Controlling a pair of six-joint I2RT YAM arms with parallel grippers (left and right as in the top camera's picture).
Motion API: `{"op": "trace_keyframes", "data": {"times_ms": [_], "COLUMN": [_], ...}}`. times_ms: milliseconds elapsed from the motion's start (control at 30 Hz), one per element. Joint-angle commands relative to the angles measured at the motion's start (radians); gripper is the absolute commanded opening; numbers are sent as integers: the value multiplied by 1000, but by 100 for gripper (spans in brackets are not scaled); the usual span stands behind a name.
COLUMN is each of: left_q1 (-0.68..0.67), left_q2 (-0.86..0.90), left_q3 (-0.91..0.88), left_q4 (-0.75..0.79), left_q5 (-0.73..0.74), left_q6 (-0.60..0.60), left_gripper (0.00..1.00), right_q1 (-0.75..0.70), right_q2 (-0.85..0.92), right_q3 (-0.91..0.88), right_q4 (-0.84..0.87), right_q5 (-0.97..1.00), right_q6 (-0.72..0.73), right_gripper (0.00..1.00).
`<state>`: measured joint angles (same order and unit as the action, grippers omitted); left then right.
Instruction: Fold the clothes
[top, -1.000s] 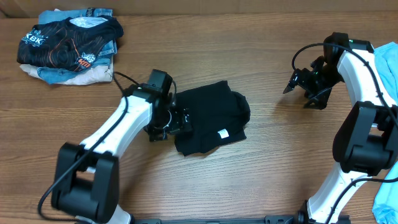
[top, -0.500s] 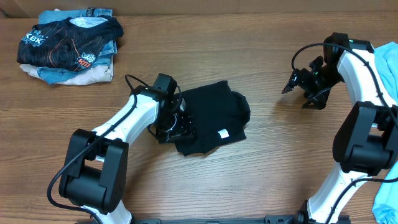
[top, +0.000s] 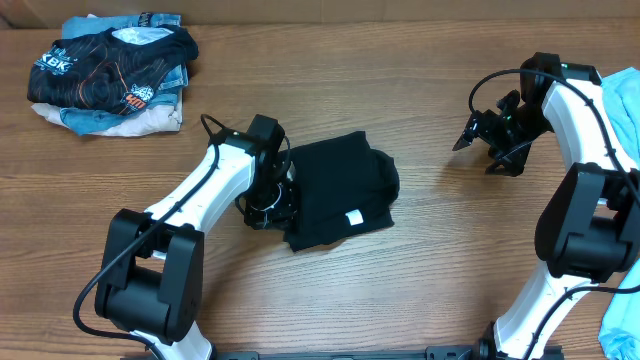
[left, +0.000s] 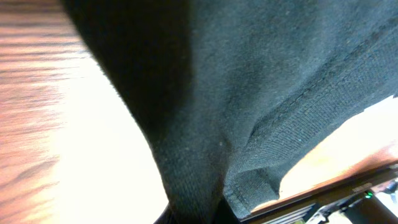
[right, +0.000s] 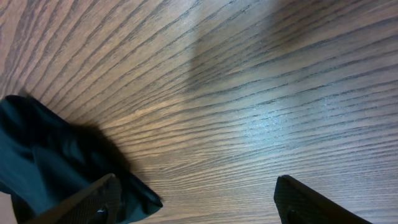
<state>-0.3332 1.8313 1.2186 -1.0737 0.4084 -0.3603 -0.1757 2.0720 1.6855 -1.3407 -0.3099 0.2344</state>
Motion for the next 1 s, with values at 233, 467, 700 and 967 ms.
{"op": "trace_keyframes", "data": {"times_ms": [233,467,700,967], "left_q1": [0,0,0,0], "left_q2": [-1,-1,-1,-1], "left_q3": [126,216,248,118], "left_q4": [-165,-259,-367,-351], "left_q5": [-77,-59,-66,-184], "left_q6": [-2,50,110,72], "left_gripper": [4,4,4,6], "right_q1": [4,4,4,5], "right_q2": [-15,-15,-15,-15], "right_q3": [20,20,20,20], "right_q4": [2,10,11,-16], "right_q5": [-7,-52,-51,-80], "right_q6": [-7,-7,-8,-30], "right_gripper": [82,80,79,79]}}
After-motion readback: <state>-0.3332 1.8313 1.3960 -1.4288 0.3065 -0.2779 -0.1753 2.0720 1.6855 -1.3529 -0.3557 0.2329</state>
